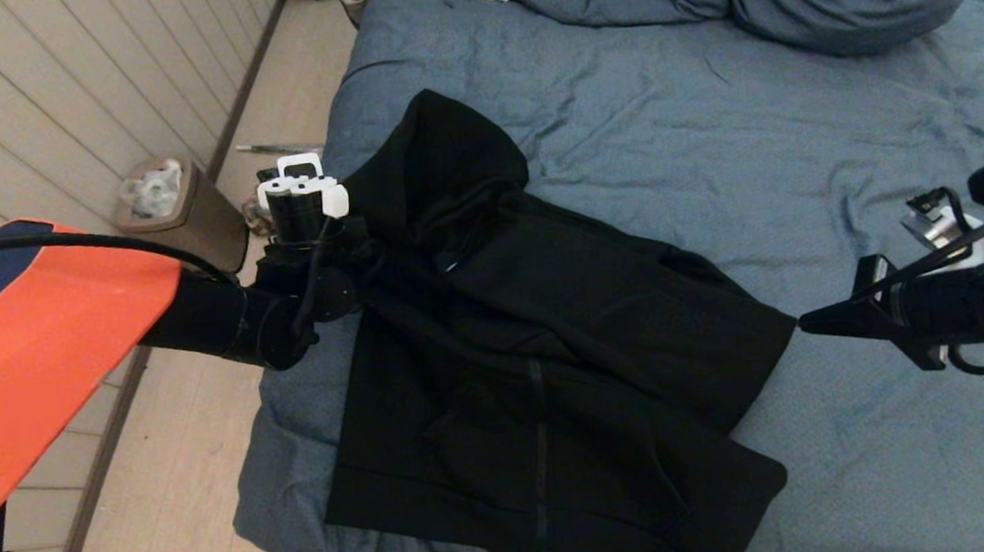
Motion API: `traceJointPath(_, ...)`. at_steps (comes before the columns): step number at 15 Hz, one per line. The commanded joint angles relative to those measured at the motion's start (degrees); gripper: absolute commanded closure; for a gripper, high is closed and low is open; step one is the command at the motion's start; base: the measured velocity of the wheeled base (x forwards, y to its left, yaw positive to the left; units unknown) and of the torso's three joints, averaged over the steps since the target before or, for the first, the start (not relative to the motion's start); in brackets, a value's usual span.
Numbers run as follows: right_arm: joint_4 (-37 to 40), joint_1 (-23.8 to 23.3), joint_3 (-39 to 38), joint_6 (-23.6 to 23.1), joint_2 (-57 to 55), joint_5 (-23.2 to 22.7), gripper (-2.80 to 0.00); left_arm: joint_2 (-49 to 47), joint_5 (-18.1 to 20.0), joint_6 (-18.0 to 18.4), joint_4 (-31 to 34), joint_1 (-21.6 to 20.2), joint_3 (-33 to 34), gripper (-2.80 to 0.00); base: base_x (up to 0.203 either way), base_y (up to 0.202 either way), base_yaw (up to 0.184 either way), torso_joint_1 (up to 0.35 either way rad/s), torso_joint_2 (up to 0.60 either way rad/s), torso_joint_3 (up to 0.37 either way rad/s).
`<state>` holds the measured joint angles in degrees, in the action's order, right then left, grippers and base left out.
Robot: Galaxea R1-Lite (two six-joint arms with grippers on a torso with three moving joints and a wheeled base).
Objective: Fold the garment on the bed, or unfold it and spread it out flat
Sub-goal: Unfold the black sweatshirt
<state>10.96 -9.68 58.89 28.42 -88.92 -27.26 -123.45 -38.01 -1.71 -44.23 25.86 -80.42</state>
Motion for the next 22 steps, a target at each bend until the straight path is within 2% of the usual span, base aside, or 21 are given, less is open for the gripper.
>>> traceJointPath(1, 0.1, 0.0, -0.1, 0.1, 0.1, -0.2, 0.0, 0.1, -0.4, -0.1, -0.4, 0.0, -0.4, -2.8, 0.0, 0.0, 0.0, 0.0, 0.0, 0.0)
traceJointPath(4, 0.1, 0.0, -0.3, 0.2, 0.4, -0.7, 0.0, 2.9, -3.0, -0.6, 0.7, -2.0, -4.9, -2.8, 0.0, 0.0, 0.0, 0.0, 0.0, 0.0)
traceJointPath(6, 0.1, 0.0, 0.0, 0.4, 0.7, -1.9, 0.0, 6.8, -4.4, -1.8, 5.7, -4.2, -8.0, -2.8, 0.0, 0.0, 0.0, 0.0, 0.0, 0.0)
traceJointPath(7, 0.1, 0.4, 0.2, 0.8, 0.9, -2.1, 0.0, 9.5, -4.5, -3.8, 10.8, -5.1, -8.9, -2.8, 0.0, 0.0, 0.0, 0.0, 0.0, 0.0)
traceJointPath(9, 0.1, 2.0, 0.9, 1.7, 2.4, -2.1, 0.0, 15.1, -2.3, -10.9, 24.4, -6.2, -10.0, -2.8, 0.0, 0.0, 0.0, 0.0, 0.0, 0.0)
traceJointPath(10, 0.1, 3.4, 2.5, 2.9, 3.3, -2.1, 0.0, 18.2, 0.9, -16.4, 33.3, -6.4, -9.8, -2.8, 0.0, 0.0, 0.0, 0.0, 0.0, 0.0)
traceJointPath(11, 0.2, 5.3, 4.7, 4.5, 3.8, -2.0, 0.0, 20.9, 5.6, -23.5, 42.7, -6.5, -8.8, -2.8, 0.0, 0.0, 0.0, 0.0, 0.0, 0.0)
traceJointPath(12, 0.4, 7.5, 7.1, 5.8, 3.9, -1.8, 0.0, 23.3, 12.4, -30.0, 50.1, -6.6, -6.6, -2.8, 0.0, 0.0, 0.0, 0.0, 0.0, 0.0)
traceJointPath(13, 0.7, 10.2, 10.3, 6.6, 3.6, -1.3, 0.0, 25.4, 19.4, -34.3, 54.0, -6.6, -2.2, -2.8, 0.0, 0.0, 0.0, 0.0, 0.0, 0.0)
traceJointPath(14, 1.8, 13.7, 13.9, 6.8, 2.8, 0.4, 0.0, 27.8, 26.9, -36.9, 55.8, -6.7, 2.7, -2.8, 0.0, 0.0, 0.0, 0.0, 0.0, 0.0)
traceJointPath(15, 3.5, 17.1, 18.0, 6.5, 1.0, 3.9, -2.8, 30.2, 34.4, -38.4, 56.5, -6.8, 6.9, -2.8, 0.0, 0.0, 0.0, 0.0, 0.0, 0.0)
traceJointPath(17, 9.3, 23.9, 28.2, 3.2, -5.3, 12.2, -2.8, 34.0, 48.0, -40.1, 57.1, -8.2, 12.4, -2.8, 0.0, 0.0, 0.0, 0.0, 0.0, 0.0)
traceJointPath(19, 16.3, 29.3, 39.7, 0.3, -11.5, 17.3, -2.8, 34.8, 55.6, -40.7, 57.2, -11.1, 14.9, -2.8, 0.0, 0.0, 0.0, 0.0, 0.0, 0.0)
traceJointPath(20, 20.3, 32.2, 46.1, -0.6, -15.2, 19.4, -2.8, 35.0, 57.7, -40.6, 57.2, -12.5, 15.8, 0.0, 0.0, 0.0, 0.0, 0.0, 0.0, 0.0)
traceJointPath(22, 25.7, 40.5, 53.1, -3.3, -22.0, 24.6, -2.8, 34.7, 59.1, -40.5, 56.9, -14.8, 16.1, 0.0, 0.0, 0.0, 0.0, 0.0, 0.0, 0.0)
